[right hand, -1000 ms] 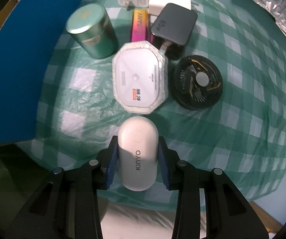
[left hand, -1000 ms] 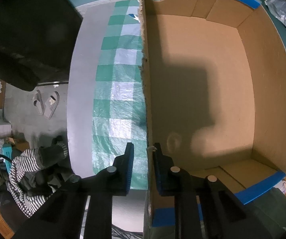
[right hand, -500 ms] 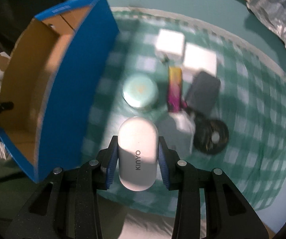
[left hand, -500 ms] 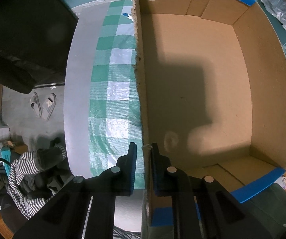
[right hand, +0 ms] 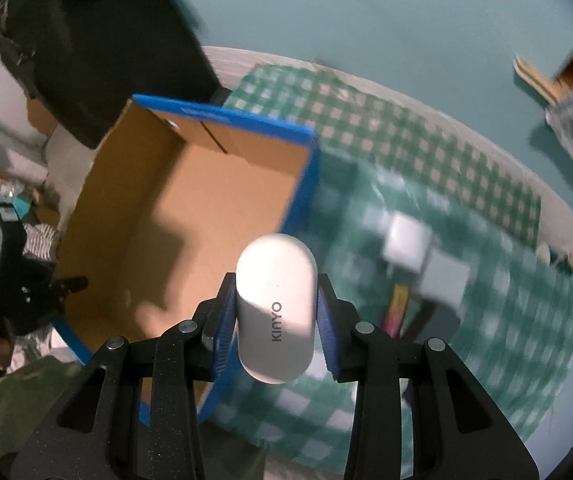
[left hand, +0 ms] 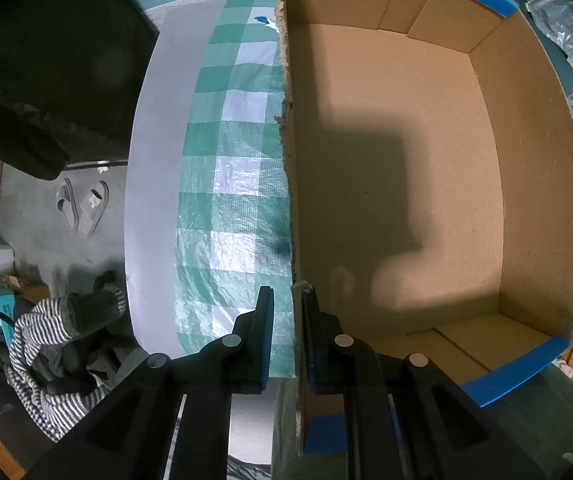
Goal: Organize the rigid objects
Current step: 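Carry the earbud case into the cardboard box and release it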
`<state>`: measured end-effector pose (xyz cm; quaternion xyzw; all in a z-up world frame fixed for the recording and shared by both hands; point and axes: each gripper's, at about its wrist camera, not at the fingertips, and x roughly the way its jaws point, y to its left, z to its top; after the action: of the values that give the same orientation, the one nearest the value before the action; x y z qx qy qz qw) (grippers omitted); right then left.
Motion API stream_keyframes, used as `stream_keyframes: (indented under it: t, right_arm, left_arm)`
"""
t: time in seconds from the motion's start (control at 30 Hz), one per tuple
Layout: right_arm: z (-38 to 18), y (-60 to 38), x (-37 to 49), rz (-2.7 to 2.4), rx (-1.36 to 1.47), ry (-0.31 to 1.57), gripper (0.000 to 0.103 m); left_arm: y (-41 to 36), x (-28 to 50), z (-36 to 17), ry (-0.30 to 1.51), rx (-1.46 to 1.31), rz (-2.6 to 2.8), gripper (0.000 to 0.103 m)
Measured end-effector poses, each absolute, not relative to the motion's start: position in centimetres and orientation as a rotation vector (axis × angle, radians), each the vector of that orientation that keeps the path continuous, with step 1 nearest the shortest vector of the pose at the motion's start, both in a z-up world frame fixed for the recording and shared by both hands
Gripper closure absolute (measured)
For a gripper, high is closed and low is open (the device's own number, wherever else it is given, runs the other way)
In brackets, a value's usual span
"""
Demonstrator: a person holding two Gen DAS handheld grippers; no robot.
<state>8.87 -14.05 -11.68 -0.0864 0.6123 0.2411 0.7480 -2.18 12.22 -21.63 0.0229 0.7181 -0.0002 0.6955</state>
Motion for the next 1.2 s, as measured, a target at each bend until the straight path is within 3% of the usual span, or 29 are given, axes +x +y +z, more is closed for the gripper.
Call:
stream_keyframes:
  t: [0.2,0.77,1.2]
  right_arm:
    - [-11.9,-10.1,11.5,0.578,-0.244,1.325,0.067]
    - [-19.5,-5.0,15.1,0.573,-0.384,1.45,0.067]
    - [-20.1,-4.5,15.0,0.575,-0.398,1.434,0.066]
  left_arm:
    - [12.3,-2.3,-21.7,1.603,0.027,0.007,0.089]
    - [11.5,-2.6,-21.5,1.579,0.071,0.013,0.089]
    - [11.9,-3.3,-20.8,1.544,0.048,0.03,0.089]
